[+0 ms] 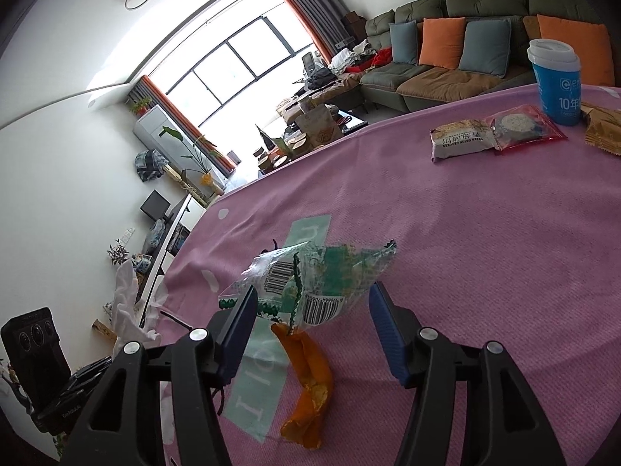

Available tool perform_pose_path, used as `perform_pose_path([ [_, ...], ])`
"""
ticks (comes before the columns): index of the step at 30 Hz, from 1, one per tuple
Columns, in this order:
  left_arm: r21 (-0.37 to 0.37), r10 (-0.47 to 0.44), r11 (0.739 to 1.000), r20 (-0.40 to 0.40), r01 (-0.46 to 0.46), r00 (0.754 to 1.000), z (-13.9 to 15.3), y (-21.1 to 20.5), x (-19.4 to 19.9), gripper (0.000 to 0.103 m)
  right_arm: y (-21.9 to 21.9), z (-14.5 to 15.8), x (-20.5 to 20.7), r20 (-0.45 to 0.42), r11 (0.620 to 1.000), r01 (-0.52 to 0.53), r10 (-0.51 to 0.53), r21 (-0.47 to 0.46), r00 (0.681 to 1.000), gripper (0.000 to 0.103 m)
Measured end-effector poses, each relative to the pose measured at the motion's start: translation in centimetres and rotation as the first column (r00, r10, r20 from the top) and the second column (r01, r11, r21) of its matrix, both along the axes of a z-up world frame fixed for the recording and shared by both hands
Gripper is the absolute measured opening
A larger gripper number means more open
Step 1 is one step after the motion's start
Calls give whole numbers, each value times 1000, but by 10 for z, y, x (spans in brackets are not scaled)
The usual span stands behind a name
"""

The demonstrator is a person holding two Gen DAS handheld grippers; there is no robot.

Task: Collect trash
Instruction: 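Grasp the white tissue with the left tool while the right grasps a clear plastic wrapper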

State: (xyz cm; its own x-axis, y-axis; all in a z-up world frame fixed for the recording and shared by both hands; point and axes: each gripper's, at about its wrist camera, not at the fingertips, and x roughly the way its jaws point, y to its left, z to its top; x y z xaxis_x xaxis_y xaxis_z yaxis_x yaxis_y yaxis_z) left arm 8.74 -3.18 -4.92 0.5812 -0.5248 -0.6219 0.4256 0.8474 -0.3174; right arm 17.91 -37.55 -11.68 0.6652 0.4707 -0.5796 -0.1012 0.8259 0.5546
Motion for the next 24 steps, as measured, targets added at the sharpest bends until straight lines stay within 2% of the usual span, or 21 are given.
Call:
perform_pose_path([
  [3,-1,13,1000,-11,-13,1000,-3,11,-2,10,-1,-3,3,-18,1000,16,-16,-1,1000,55],
  [5,-3,21,1000,-16,-21,1000,-4,16,-3,10,-1,-5,5,-27,1000,15,-15,6,1000,41],
  [6,-5,25,1000,-18,-25,1000,-4,19,-4,10,-1,-6,5,-30,1000,18,-18,3,999,38],
  [8,-7,30,1000,-19,-30,999,-5,24,-5,10,-2,-7,5,-34,1000,19,-19,4,999,23],
  [9,-7,32,999,-20,-32,999,-5,24,-4,10,-2,-6,5,-32,1000,23,-23,0,999,21],
  [12,-4,37,999,-21,-37,999,-5,30,-6,10,-4,-3,4,-18,999,30,-30,-11,999,16],
  [24,6,72,997,-2,-72,997,1,42,-15,10,-7,18,-16,84,997,63,-60,-40,995,15],
])
